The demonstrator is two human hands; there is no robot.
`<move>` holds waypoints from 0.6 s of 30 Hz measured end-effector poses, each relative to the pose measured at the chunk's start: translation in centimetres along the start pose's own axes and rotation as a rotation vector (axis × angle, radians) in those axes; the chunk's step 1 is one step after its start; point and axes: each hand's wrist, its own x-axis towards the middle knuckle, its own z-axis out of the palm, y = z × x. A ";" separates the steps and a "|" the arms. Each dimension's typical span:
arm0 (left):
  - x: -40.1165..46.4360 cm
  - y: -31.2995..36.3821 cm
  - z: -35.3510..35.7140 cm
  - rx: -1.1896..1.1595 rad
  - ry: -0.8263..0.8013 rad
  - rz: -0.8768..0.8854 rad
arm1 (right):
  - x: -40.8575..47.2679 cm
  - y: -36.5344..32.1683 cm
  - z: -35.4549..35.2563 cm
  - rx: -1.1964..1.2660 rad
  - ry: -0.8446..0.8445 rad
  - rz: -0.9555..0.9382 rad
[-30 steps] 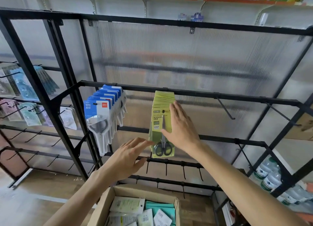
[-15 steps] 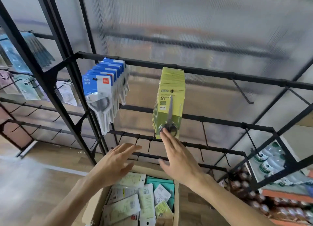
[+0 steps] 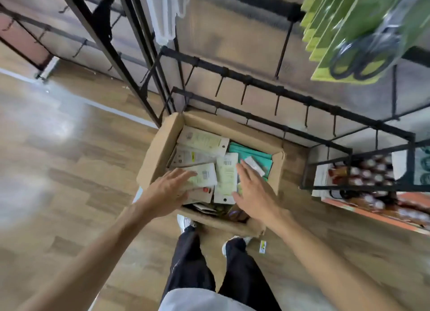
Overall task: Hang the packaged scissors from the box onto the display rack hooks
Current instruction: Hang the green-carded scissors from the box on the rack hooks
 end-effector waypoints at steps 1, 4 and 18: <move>0.3 -0.9 1.0 0.000 -0.028 -0.032 | 0.6 0.3 1.5 0.016 -0.031 0.025; 2.4 -3.0 3.8 0.035 -0.089 -0.126 | 2.4 1.3 5.7 0.041 -0.106 0.100; 8.4 -10.2 11.8 0.478 -0.218 -0.246 | 6.5 2.8 17.5 -0.330 -0.004 0.139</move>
